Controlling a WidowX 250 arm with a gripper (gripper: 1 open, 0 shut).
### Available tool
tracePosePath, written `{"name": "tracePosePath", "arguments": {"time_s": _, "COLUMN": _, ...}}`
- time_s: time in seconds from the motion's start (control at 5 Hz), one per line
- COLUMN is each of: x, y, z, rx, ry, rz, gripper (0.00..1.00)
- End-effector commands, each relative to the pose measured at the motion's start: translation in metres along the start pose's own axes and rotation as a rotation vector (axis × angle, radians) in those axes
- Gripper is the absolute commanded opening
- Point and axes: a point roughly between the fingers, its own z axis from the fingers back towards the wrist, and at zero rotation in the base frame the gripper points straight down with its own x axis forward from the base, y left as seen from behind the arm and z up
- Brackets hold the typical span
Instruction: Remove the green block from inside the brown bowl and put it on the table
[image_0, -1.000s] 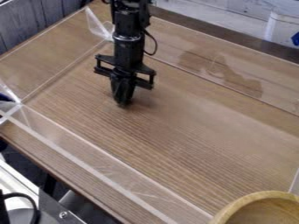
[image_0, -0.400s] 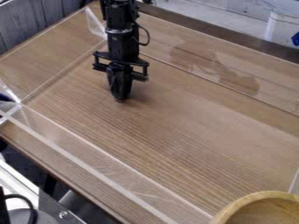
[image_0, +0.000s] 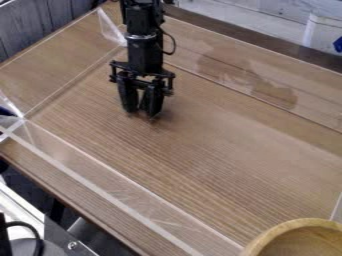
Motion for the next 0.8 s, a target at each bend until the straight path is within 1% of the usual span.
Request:
{"name": "tracePosePath", "arguments": {"time_s": 0.0, "x": 0.003, "y": -0.005, "z": 0.070, "rx": 0.019, "ry": -0.166, "rz": -0.034, "gripper": 1.00}}
{"name": "tracePosePath", "arguments": {"time_s": 0.2, "x": 0.001, "y": -0.013, "z": 0.114, "rx": 0.018, "ry": -0.236, "rz": -0.066, "gripper": 1.00}}
{"name": "tracePosePath", "arguments": {"time_s": 0.4, "x": 0.000, "y": -0.019, "z": 0.102, "rx": 0.023, "ry": -0.252, "rz": -0.062, "gripper": 1.00}}
{"name": "tracePosePath", "arguments": {"time_s": 0.6, "x": 0.000, "y": -0.027, "z": 0.095, "rx": 0.028, "ry": -0.271, "rz": -0.058, "gripper": 1.00}}
